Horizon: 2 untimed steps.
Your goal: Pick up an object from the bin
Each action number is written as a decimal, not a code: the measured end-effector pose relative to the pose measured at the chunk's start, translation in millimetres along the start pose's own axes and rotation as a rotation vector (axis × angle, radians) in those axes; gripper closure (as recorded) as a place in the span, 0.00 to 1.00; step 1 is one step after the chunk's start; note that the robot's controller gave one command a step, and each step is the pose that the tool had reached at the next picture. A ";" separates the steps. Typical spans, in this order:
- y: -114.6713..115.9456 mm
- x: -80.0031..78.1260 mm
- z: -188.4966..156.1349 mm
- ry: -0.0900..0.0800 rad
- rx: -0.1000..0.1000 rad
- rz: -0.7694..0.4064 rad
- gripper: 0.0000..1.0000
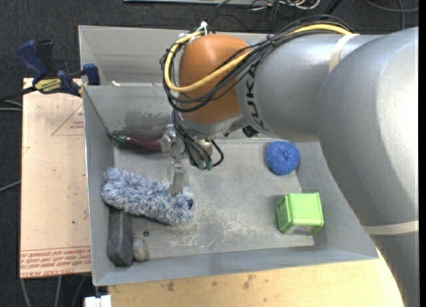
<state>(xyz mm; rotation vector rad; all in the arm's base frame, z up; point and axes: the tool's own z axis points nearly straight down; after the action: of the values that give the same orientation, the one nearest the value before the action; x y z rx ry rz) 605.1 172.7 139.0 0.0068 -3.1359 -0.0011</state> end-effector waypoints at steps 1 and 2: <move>-0.7 -1.3 -4.9 -0.006 -0.001 0.003 0.00; 4.0 14.4 19.8 -0.016 -0.001 -0.071 0.00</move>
Offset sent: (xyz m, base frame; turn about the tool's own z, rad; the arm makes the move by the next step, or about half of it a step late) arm -0.0477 0.0135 -0.0690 -0.1942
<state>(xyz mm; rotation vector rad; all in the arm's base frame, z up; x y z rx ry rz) 590.6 176.7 119.3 0.1192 -3.1496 -0.0033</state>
